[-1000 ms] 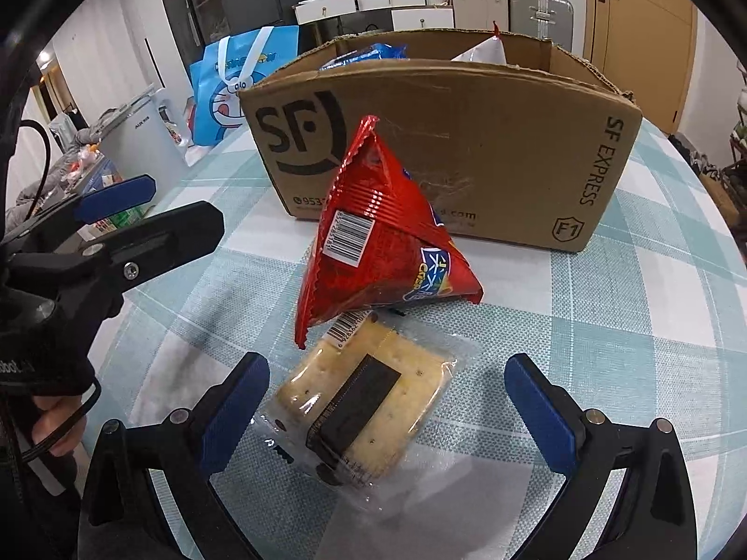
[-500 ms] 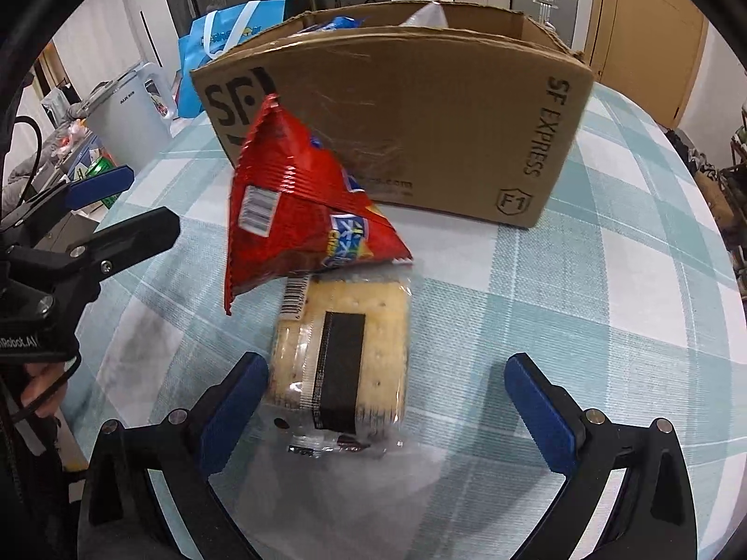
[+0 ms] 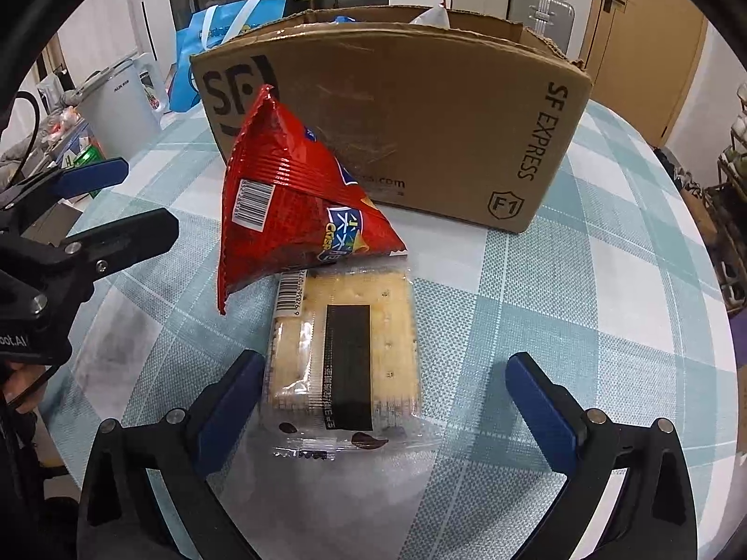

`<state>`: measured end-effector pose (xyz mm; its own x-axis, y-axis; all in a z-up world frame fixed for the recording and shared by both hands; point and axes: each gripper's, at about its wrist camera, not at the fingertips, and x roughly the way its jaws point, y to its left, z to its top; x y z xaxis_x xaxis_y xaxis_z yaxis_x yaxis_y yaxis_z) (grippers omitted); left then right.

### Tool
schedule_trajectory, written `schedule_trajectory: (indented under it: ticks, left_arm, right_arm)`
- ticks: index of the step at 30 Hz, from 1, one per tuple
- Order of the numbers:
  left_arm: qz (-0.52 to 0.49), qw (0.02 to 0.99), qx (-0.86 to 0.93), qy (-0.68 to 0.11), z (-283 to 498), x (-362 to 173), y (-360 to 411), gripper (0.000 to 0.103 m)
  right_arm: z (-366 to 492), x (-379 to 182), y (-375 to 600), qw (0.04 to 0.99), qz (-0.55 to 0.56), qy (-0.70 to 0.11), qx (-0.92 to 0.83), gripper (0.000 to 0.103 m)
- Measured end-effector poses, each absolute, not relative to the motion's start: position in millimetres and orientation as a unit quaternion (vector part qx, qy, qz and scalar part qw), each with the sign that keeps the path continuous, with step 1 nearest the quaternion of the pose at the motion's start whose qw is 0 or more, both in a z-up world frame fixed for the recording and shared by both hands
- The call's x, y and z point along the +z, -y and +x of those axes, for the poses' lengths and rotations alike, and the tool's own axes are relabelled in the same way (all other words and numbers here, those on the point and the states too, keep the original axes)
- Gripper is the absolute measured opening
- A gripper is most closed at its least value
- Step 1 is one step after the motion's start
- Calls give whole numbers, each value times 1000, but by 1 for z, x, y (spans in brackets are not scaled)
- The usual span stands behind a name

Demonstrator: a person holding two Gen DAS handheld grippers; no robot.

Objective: Organize snacks
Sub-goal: 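Close the right gripper on the wrapped cracker pack and lift it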

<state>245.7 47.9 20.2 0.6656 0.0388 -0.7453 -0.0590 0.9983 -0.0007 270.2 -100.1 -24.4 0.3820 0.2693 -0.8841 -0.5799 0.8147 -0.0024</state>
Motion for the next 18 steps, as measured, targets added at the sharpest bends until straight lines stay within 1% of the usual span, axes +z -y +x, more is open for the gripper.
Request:
schedule_trajectory:
  ticks: [6, 7, 8, 9, 10, 11, 12, 13, 14, 15, 18]
  left_arm:
    - [-7, 910, 26, -414, 248, 12, -45, 102]
    - [-6, 909, 26, -415, 249, 11, -44, 102]
    - [-5, 909, 26, -416, 250, 11, -44, 102]
    - [-5, 909, 26, -416, 250, 10, -44, 102]
    - [-5, 909, 25, -417, 250, 9, -44, 102]
    - [-5, 909, 25, -417, 250, 9, -44, 102]
    - [-5, 908, 26, -417, 250, 8, -44, 102]
    - [-4, 908, 26, -418, 250, 8, -44, 102]
    - [-4, 908, 26, -417, 250, 8, -44, 102]
    - [-5, 908, 26, -417, 250, 8, -44, 102]
    - [-5, 909, 26, -416, 250, 9, -45, 102]
  right_arm:
    - [266, -27, 95, 815, -158, -488, 270, 102]
    - [265, -26, 94, 814, -159, -486, 276, 98]
    - [262, -25, 100, 813, -160, -485, 280, 92]
    - [260, -23, 98, 811, -163, -481, 290, 88]
    - [259, -22, 97, 810, -165, -479, 295, 81]
    - [257, -21, 96, 809, -167, -476, 301, 75]
    - [256, -20, 94, 808, -170, -474, 306, 73]
    - [255, -19, 94, 807, -171, -473, 310, 68]
    - [254, -19, 93, 805, -172, -473, 313, 62]
    - [252, -18, 93, 804, -174, -473, 316, 60]
    - [248, -17, 90, 803, -179, -472, 317, 59]
